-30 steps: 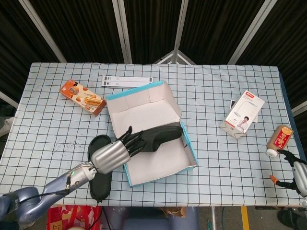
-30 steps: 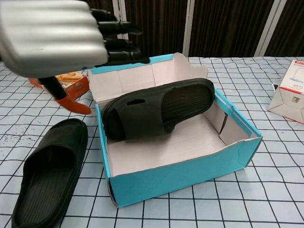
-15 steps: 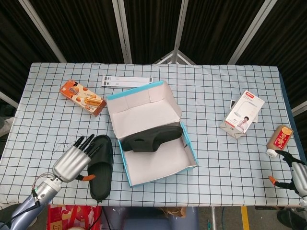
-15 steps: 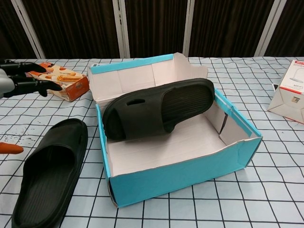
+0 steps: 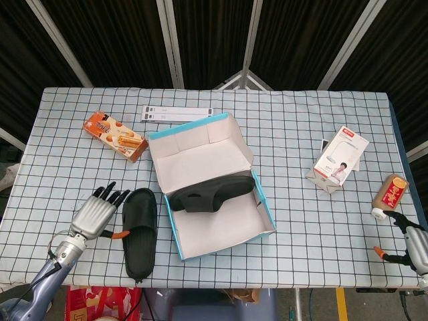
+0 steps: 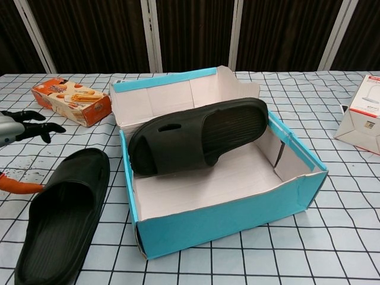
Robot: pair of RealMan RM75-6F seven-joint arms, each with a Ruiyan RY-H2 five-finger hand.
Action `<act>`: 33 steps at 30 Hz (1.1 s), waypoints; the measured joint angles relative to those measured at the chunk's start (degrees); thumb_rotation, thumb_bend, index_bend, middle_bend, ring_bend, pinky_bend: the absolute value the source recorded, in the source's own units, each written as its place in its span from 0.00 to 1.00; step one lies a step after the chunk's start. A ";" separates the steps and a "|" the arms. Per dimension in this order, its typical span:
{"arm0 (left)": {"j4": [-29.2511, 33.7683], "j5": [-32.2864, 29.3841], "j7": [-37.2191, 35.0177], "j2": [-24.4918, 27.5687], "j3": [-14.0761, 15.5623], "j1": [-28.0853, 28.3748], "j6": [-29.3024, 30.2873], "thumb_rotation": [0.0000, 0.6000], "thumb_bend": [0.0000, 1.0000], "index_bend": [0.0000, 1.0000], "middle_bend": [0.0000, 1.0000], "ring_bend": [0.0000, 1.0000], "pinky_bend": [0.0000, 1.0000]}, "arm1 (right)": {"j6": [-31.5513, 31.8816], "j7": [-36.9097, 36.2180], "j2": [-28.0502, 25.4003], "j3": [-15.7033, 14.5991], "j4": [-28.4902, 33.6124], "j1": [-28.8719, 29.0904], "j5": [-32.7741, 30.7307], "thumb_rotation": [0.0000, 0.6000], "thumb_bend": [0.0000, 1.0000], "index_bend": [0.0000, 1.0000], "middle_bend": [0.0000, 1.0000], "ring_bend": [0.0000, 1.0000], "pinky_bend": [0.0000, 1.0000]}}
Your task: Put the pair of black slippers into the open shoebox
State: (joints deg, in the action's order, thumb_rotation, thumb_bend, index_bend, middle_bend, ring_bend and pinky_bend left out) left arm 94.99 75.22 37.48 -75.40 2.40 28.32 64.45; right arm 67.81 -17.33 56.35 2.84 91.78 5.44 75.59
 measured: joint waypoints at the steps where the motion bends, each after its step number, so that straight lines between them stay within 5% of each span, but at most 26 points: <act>1: -1.10 0.71 -0.45 -0.76 -0.21 0.09 0.09 0.34 0.20 0.00 0.19 0.09 0.23 | -0.12 0.00 0.01 -0.01 0.00 0.04 -0.04 1.00 0.23 0.21 0.20 0.25 0.21; 20: -10.23 5.41 -4.46 -7.85 -0.80 0.57 -0.04 0.59 0.20 0.00 0.22 0.11 0.24 | -0.46 -0.52 -0.32 -0.25 0.24 0.14 0.17 1.00 0.23 0.21 0.20 0.25 0.21; 33: -12.33 5.65 -3.83 -10.34 -0.95 0.94 -1.41 0.96 0.20 0.00 0.27 0.11 0.24 | -0.56 -1.07 -0.28 -0.27 -0.15 0.17 0.24 1.00 0.23 0.21 0.20 0.25 0.21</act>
State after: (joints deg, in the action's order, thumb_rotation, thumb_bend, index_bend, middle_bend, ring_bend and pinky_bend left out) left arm 82.66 80.87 33.65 -85.74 1.45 29.26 63.04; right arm 67.25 -18.39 56.07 2.57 91.63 5.61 75.83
